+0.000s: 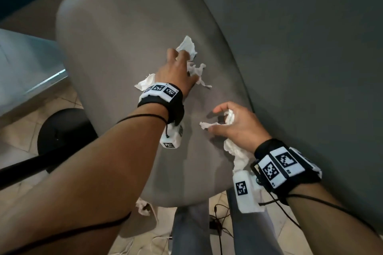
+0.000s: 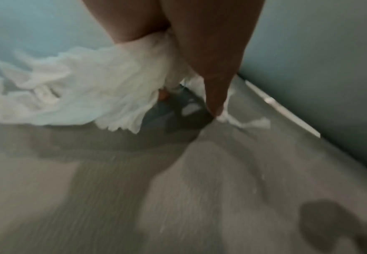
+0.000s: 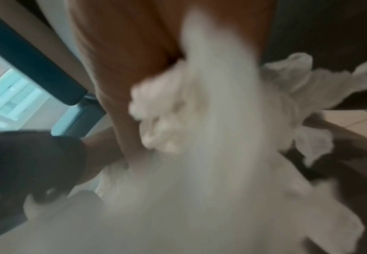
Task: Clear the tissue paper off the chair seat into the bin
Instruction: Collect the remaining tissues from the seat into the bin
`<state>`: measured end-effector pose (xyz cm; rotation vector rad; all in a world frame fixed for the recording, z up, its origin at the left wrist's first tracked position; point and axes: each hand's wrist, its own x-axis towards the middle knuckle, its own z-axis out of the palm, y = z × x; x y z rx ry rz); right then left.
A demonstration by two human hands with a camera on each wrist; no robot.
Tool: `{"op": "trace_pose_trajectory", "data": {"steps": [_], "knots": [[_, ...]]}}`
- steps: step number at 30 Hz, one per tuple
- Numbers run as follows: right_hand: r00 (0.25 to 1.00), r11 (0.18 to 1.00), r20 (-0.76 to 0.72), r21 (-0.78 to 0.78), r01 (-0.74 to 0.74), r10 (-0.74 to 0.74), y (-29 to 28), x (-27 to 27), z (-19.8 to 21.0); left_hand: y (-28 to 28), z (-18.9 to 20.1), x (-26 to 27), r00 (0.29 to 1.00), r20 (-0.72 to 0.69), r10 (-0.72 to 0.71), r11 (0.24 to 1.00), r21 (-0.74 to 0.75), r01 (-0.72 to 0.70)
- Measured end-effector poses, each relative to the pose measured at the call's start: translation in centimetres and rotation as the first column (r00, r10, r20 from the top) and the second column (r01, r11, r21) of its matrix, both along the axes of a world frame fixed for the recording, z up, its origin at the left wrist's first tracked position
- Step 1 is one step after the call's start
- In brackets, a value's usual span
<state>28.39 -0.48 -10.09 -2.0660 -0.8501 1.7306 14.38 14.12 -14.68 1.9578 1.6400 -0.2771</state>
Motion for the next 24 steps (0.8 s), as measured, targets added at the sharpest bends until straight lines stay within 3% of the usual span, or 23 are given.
{"op": "trace_pose_trajectory", "data": {"steps": [5,8,11,16,21,24], "knots": [[0.997,0.996,-0.007,0.041,-0.073,0.073,-1.2,1.1,-0.1,-2.3,-0.3,-0.2,1.000,0.006,-0.027,0.997,-0.079,0.028],[0.999,0.996,-0.021,0.090,-0.025,0.027,-1.5,1.4,-0.4,-3.7,0.2,-0.5,0.983,0.113,0.142,0.983,-0.133,-0.127],[0.999,0.994,-0.032,0.106,-0.002,0.005,-1.2,1.6,-0.2,-5.9,1.3,-1.4,0.917,0.192,0.349,0.933,-0.164,-0.320],[0.996,0.997,-0.074,0.053,0.054,-0.050,-0.4,0.7,0.5,-11.5,4.0,-3.7,0.742,0.286,0.606,0.795,-0.175,-0.581],[0.995,0.997,-0.075,-0.040,-0.064,0.061,0.4,-1.8,1.6,-17.2,7.7,-6.0,0.505,0.321,0.801,0.561,-0.111,-0.820],[0.984,0.984,-0.071,-0.058,-0.167,0.162,0.2,-3.8,2.6,-20.2,9.8,-7.1,0.299,0.404,0.864,0.385,-0.149,-0.911]]}}
